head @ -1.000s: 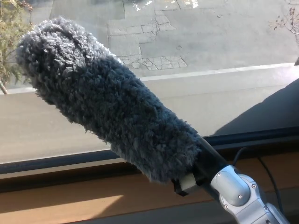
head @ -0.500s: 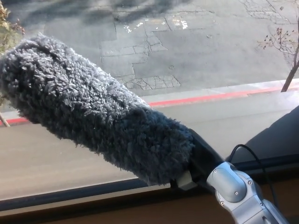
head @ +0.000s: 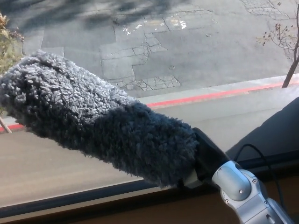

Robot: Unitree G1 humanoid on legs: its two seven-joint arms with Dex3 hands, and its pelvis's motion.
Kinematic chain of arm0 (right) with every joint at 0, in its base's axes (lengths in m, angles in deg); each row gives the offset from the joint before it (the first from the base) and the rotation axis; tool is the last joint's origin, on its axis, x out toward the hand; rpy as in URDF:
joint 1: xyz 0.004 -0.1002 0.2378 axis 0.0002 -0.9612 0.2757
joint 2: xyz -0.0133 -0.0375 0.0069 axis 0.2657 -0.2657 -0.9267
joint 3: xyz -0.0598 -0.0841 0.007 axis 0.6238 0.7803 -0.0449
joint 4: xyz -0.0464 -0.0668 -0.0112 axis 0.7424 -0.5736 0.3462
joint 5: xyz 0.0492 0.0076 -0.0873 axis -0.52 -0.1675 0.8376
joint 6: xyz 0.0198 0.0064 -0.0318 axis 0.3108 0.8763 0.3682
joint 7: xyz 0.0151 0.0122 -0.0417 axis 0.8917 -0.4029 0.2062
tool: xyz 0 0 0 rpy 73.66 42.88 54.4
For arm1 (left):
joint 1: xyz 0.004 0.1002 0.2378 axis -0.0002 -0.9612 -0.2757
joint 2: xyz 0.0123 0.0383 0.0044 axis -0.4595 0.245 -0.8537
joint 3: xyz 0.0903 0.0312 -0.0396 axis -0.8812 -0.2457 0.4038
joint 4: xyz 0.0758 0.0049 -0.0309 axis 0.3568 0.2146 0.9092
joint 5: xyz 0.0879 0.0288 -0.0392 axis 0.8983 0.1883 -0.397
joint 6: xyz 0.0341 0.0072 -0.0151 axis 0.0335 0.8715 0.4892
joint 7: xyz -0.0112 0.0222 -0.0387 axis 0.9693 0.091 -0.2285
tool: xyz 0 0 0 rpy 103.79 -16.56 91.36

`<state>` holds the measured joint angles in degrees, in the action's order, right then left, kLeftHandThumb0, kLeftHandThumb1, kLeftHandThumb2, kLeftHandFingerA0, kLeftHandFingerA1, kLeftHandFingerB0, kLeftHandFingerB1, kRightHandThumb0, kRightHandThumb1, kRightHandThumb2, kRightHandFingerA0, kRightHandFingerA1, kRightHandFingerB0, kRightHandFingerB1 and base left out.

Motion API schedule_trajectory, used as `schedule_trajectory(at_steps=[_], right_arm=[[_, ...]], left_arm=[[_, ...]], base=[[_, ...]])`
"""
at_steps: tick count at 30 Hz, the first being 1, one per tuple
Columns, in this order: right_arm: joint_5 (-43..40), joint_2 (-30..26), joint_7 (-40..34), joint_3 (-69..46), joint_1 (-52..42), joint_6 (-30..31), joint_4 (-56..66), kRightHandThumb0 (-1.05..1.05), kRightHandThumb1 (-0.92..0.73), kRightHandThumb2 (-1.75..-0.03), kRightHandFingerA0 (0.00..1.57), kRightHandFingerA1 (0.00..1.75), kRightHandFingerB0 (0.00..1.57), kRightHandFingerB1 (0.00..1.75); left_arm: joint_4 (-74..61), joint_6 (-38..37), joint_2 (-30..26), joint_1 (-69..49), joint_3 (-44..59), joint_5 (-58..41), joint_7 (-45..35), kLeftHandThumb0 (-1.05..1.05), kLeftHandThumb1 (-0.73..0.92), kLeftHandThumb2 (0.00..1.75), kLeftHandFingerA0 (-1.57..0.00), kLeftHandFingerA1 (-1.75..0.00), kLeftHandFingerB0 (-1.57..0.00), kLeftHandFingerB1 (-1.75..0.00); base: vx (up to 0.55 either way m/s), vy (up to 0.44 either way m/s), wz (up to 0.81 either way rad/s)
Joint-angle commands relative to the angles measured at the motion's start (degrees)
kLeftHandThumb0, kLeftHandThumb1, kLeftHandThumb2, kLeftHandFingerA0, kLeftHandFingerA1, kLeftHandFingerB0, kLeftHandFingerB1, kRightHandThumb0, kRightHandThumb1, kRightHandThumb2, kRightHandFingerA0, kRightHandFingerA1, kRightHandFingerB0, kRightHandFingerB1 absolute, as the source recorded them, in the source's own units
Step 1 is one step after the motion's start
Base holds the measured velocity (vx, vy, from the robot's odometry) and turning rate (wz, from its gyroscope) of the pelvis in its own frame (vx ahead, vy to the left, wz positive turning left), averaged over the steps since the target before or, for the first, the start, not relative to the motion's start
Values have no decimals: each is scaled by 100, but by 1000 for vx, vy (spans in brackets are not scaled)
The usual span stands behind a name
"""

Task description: Pick up a grey duster using the right hand and walk towards the window and then clean the window using the duster

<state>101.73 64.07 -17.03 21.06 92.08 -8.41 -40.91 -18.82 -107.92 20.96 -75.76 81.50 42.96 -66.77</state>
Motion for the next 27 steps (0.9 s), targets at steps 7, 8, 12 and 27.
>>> schedule_trajectory(at_steps=[7, 8, 12, 27], right_arm=[[34, 35, -21, 10, 6, -136, -29, -30, -36, -155, 107, 175, 87, 168], [38, 44, -20, 13, 2, -121, -27, -28, -39, -154, 108, 175, 93, 160], [38, 95, -11, 31, 57, -105, -113, -45, -46, -142, 131, 156, 101, 138], [-695, 669, 387, -651, 360, 611, -494, -14, -60, -129, 127, 129, 128, 129]], left_arm=[[-76, -316, -72, -70, -24, 58, 31, -5, 53, 106, -108, -129, -95, -113], [-63, -303, -87, -68, -42, 85, 71, -7, 55, 103, -107, -129, -94, -113], [-104, -218, -94, -102, -22, 46, 70, -7, 56, 98, -105, -130, -94, -110], [-44, -253, -56, -239, 45, -43, -68, -6, 58, 99, -106, -124, -91, -107]], base=[[68, 178, 1], [0, 0, 0], [43, -16, 4], [0, 0, 0]])
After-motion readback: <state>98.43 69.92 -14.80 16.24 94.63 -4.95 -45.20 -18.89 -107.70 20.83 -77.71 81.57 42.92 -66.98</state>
